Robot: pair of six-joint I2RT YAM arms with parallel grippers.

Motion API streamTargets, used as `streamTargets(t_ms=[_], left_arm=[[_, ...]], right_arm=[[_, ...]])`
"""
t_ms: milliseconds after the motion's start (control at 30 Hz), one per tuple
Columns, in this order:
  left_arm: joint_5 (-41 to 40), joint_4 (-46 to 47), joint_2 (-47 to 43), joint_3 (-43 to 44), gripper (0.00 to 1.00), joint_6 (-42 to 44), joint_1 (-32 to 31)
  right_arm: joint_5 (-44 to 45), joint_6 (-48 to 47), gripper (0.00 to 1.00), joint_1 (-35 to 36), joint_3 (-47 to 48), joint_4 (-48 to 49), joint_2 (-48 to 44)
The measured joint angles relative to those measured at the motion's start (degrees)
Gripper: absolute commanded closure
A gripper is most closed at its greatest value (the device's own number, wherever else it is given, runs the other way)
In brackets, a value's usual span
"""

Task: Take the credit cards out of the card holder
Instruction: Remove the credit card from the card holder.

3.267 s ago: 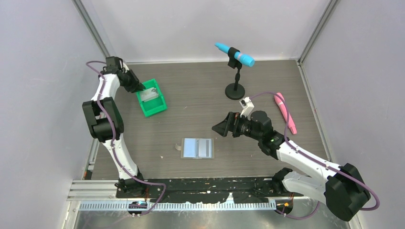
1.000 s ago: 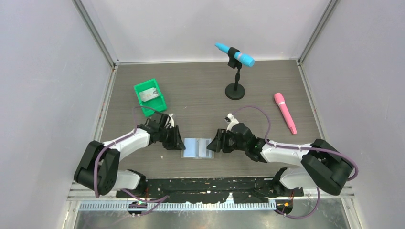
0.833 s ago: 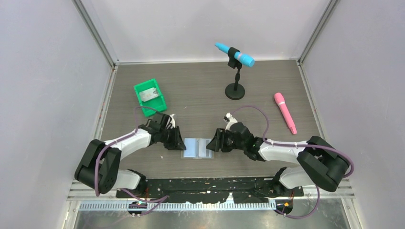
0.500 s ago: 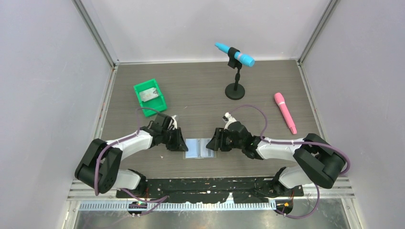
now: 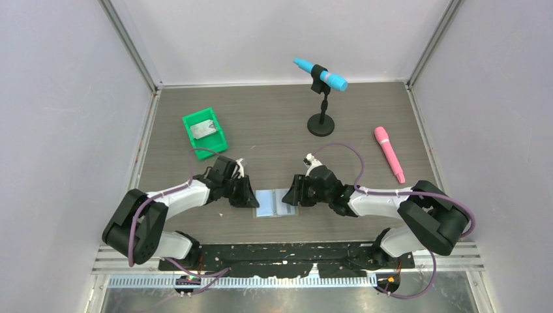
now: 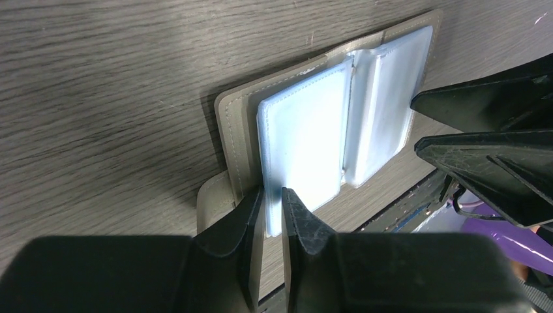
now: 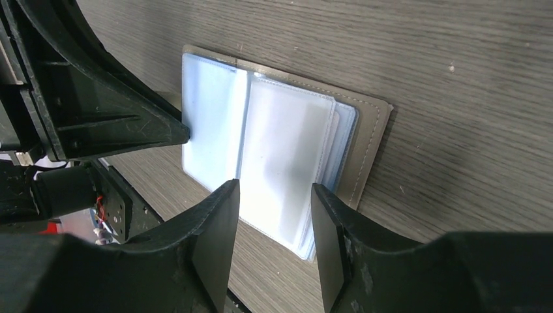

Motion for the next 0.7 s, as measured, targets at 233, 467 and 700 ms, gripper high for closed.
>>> streamTargets(t_ms=[233, 467, 700], left_arm=[[0.0, 0.1, 0.0, 0.0, 0.83, -0.8, -0.5], [0.0, 0.3, 0.0, -0.1, 0.83, -1.1, -1.2], [0.2, 1.4, 0.0, -0.6, 0.83, -1.6, -1.9]], right_arm=[[1.4, -0.6, 0.49, 0.1, 1.0, -2.5, 0.0], [0.5, -0.2, 0.49, 0.9, 1.9, -1.5, 1.4], [-3.0, 2.9, 0.50, 1.0, 1.8, 4.7, 2.6]])
